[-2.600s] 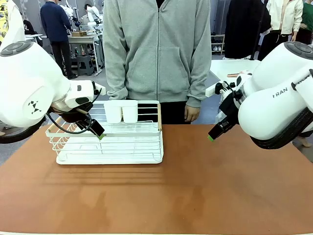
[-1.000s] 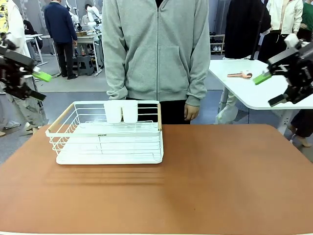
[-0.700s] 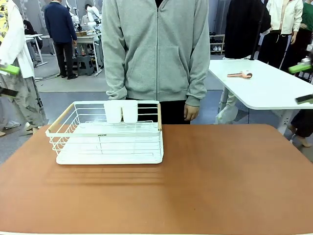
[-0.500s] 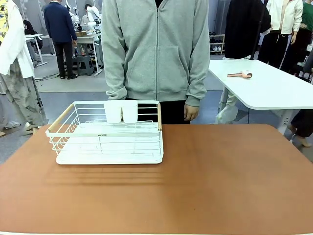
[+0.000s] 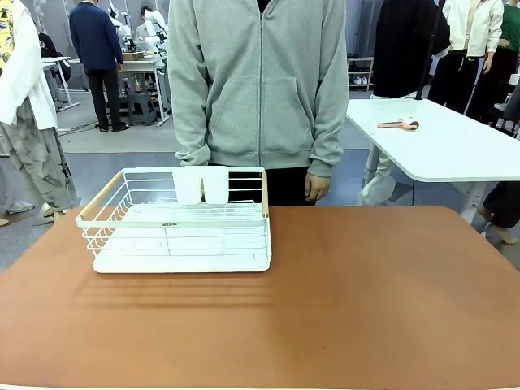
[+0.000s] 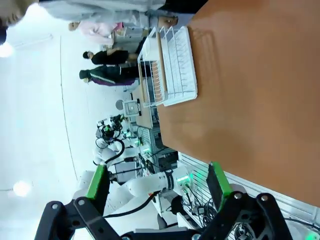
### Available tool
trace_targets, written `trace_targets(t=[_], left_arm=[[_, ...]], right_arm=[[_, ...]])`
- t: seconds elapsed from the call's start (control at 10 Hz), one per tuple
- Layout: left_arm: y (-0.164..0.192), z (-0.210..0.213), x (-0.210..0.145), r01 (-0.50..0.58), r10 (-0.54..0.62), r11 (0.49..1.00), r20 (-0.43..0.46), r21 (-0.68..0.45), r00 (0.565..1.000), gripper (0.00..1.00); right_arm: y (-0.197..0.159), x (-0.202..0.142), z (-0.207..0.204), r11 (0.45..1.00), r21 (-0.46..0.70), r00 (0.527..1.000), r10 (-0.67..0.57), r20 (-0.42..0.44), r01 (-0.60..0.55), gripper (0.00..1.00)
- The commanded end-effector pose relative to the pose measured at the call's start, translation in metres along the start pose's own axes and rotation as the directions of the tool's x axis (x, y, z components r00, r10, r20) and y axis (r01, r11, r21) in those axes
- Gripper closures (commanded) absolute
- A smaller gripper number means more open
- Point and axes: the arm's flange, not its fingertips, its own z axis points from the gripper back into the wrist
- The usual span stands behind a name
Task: Clean the table.
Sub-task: Pick up the Lint Roller when the human hands it over.
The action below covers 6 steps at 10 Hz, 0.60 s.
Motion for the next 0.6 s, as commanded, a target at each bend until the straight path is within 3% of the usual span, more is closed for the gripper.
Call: trace_targets(t=[0.0, 0.5], left_arm=[[0.005, -0.013, 0.008, 0.022, -0.023, 0.999, -0.031, -0.03, 0.999, 0.0], [0.0, 0.0, 0.0, 0.0, 0.0, 1.0, 0.0, 0.0, 1.0, 0.0]], right_arm=[[-0.001, 0.007, 0.002, 1.0, 0.0, 1.0, 0.018, -0.007, -0.018, 0.0], [0.0, 0.0, 0.0, 1.0, 0.0, 1.0, 0.0, 0.0, 0.0, 0.0]])
